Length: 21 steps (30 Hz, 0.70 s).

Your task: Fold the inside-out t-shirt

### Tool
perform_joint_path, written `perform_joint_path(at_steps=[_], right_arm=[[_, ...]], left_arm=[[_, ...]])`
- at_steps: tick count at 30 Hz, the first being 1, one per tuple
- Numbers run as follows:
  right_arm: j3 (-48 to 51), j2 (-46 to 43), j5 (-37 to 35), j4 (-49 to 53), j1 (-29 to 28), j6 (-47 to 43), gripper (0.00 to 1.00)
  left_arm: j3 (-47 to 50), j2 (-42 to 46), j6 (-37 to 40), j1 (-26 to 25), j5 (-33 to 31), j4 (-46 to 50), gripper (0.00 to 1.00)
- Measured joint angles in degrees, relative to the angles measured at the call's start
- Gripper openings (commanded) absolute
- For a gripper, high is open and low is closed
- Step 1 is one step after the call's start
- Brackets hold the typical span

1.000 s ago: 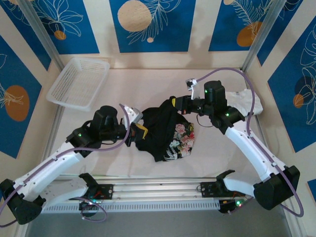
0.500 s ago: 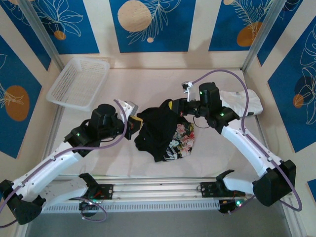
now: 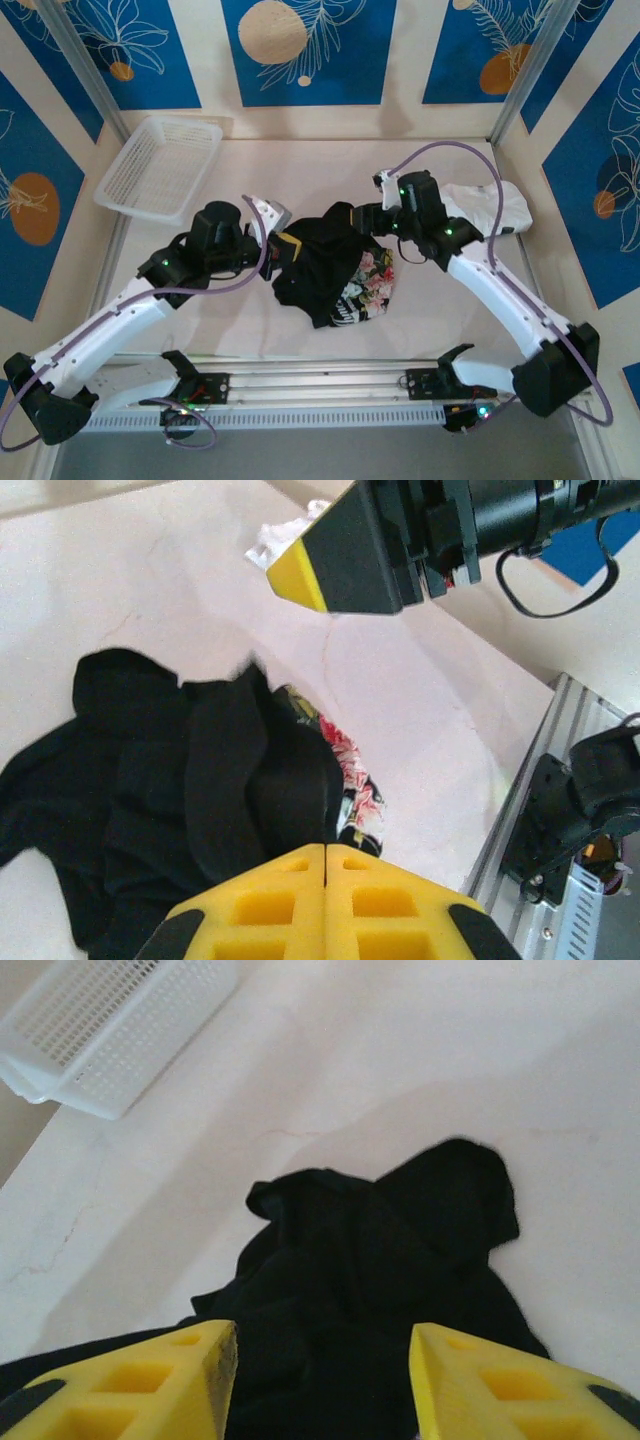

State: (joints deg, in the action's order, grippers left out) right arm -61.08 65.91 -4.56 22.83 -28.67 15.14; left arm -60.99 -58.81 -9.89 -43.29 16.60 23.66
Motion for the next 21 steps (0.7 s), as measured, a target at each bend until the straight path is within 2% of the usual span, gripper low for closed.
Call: perform_joint_path(at_steps=[3,7,8,9,13,21], right_arm=[[1.66,-6.29,3.54,-3.23,-2.71,-5.4,0.59],[3.23,-9.14,14.62,-7.28,-3.98,-12.24,0.65],[3.48,-8.85,17.49,-7.87,-4.0,-13.88,0.73],[3.58,-8.04,20.22,-8.11,-4.0,-15.23,0.77],[3.74,-3.56,28.22,-8.33,-4.76,-20.44,0.84],[3.74,2.32,33.18,-8.24,-7.39,-25.75,0.86]], left_arm=[[-2.1,-0.28,1.51,0.0,1.2,0.92,0.0],[-3.26,-0.26,3.28,0.0,2.6,2.58,0.0],[-3.39,-0.2,3.63,0.0,3.02,2.91,0.0],[-3.45,-0.15,4.0,0.0,3.41,3.26,0.0],[-3.48,0.33,4.72,0.0,4.92,4.61,0.0],[-3.56,1.05,5.53,0.0,5.92,5.57,0.0]])
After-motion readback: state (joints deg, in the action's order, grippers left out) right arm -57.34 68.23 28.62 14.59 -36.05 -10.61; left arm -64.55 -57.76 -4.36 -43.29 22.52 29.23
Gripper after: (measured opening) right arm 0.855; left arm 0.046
